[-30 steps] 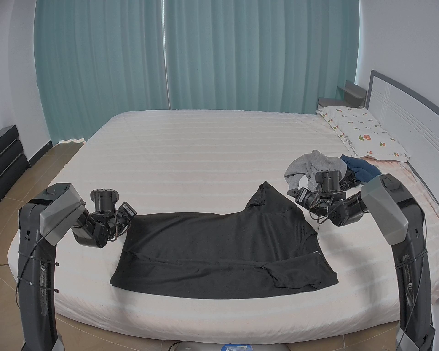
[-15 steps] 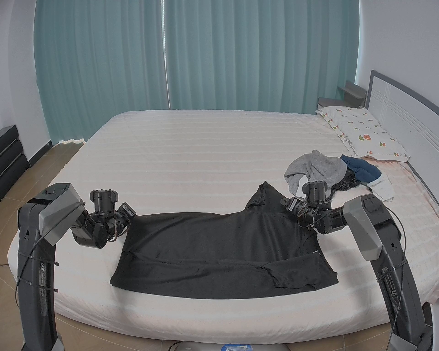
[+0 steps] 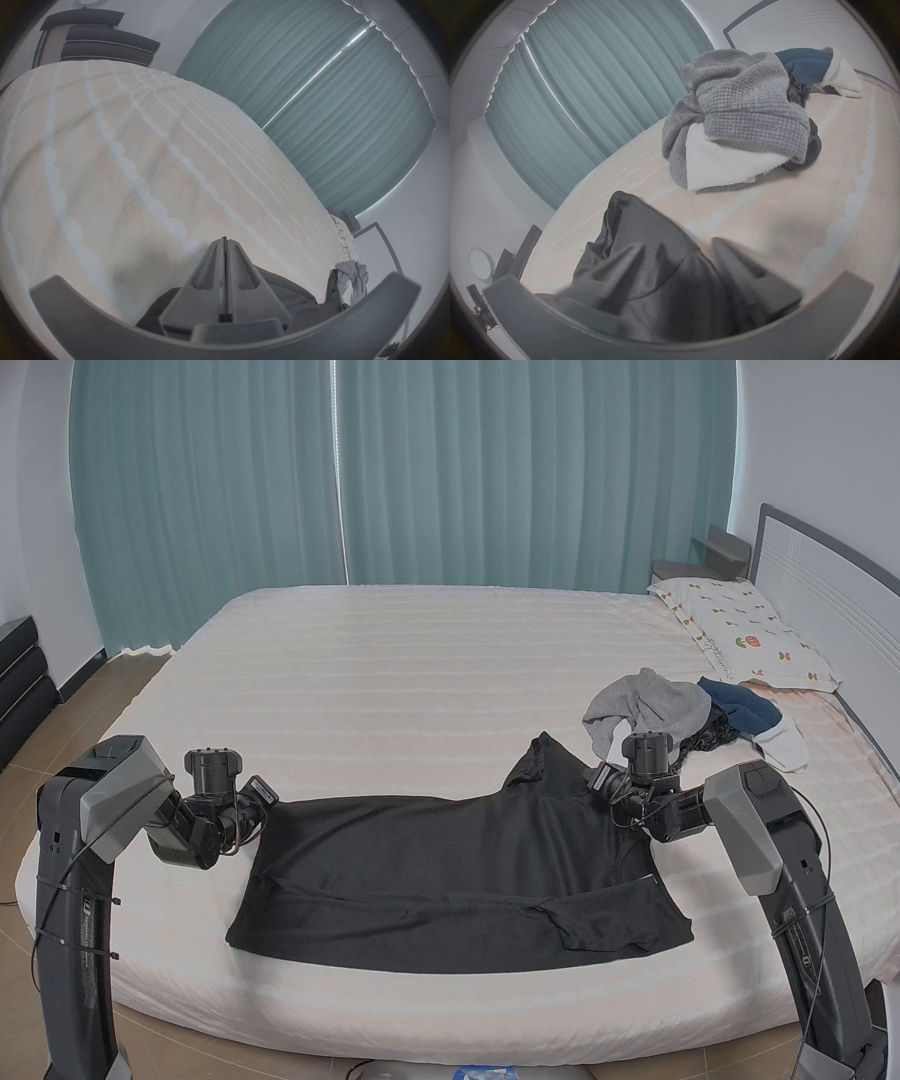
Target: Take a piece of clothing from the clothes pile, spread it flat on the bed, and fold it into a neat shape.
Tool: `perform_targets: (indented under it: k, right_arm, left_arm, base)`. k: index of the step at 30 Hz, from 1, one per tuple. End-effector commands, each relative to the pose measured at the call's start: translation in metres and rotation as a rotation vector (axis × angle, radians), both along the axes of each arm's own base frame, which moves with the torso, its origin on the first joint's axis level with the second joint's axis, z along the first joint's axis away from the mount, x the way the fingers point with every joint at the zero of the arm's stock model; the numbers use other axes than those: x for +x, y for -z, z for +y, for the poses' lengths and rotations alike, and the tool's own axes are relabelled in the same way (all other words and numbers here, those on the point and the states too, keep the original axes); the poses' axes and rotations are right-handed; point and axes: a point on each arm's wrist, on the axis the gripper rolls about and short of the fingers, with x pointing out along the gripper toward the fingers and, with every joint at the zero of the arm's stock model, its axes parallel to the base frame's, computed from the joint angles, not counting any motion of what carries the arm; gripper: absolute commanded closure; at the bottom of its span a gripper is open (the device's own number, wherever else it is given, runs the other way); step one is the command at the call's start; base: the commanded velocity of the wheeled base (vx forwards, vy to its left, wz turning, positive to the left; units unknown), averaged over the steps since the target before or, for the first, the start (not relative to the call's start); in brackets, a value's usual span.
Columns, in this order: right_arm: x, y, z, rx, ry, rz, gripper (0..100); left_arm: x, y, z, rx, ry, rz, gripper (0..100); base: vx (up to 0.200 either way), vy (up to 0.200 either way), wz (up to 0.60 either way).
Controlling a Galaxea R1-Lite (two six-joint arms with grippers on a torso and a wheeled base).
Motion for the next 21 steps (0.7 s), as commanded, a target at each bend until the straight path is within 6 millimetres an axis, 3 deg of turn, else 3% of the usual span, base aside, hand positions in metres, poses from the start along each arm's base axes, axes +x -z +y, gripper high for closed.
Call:
perform_targets:
  k: [1,7,16,21]
  right_arm:
    - [0.001,-0.008,-0.001,0.003,0.001,-0.020,100]
    - [0.002,-0.012,-0.007,0.003,0.015,-0.023,100]
    - [-0.004,-0.038,-0.018,0.020,0.035,-0.045,100]
    - [-0.003,-0.047,-0.018,0.054,0.039,-0.157,100]
  left_arm:
    - [0.000,0.000,0.001,0.000,-0.002,0.001,100]
    - [0.000,-0.003,0.002,0.000,-0.005,-0.006,100]
    - [-0.001,-0.019,0.009,0.001,-0.018,-0.029,100]
    - [-0.001,-0.028,0.013,0.003,-0.026,-0.047,100]
  base:
    - [0.000,0.000,0.00]
    - [0.000,0.000,0.00]
    - [0.000,0.000,0.00]
    - [0.000,0.000,0.00]
